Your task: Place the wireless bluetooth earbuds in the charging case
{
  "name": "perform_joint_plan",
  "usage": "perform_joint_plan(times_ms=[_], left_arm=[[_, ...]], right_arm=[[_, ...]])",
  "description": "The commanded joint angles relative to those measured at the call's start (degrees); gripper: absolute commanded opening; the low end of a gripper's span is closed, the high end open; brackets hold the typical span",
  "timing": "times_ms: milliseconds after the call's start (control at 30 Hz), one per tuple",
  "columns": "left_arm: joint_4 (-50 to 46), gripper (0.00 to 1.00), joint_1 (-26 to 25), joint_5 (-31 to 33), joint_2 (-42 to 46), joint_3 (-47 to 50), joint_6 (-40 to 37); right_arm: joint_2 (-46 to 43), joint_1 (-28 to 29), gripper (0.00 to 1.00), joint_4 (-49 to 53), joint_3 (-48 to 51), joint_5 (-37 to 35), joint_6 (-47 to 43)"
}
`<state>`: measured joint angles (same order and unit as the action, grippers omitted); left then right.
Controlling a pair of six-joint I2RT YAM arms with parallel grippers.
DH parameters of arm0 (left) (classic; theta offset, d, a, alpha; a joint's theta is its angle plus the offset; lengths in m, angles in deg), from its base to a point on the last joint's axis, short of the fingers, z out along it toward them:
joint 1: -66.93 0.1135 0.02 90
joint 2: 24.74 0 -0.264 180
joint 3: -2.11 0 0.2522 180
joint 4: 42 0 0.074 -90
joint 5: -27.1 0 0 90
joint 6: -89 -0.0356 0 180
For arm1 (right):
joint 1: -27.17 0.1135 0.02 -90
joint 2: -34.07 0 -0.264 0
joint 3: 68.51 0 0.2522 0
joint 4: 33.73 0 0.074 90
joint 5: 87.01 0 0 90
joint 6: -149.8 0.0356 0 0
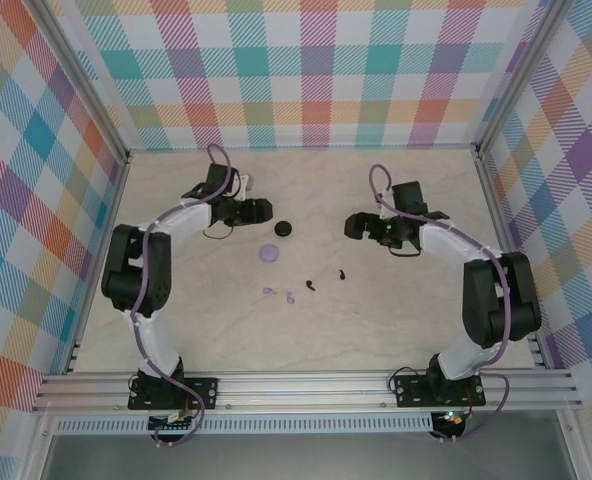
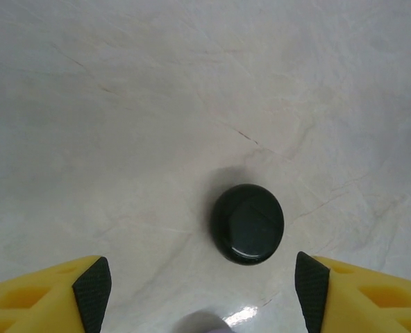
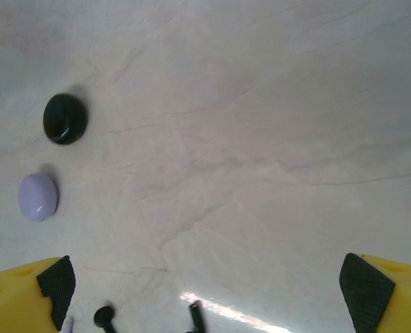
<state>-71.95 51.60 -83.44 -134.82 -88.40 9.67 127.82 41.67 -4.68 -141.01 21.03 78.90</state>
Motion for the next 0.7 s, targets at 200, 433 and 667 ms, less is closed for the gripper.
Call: perform_joint_plan(times_ms=[200, 433, 667], left_arm=[[-4.33, 0.66, -1.54, -7.86, -9.38, -8.73, -1.66], [-5.46, 0.64, -1.72, -10.47, -14.55, -12.32, -1.58], [-5.29, 0.63, -2.51, -11.25, -13.97, -10.8, -0.55]], right_arm=[[6.6, 4.87, 0.8, 0.78, -6.02, 6.68, 4.02], [7.66, 5.54, 0.77, 1.1, -6.6, 7.28, 4.46], [9.11, 6.05, 0.75, 2.13, -8.04, 8.16, 4.53]])
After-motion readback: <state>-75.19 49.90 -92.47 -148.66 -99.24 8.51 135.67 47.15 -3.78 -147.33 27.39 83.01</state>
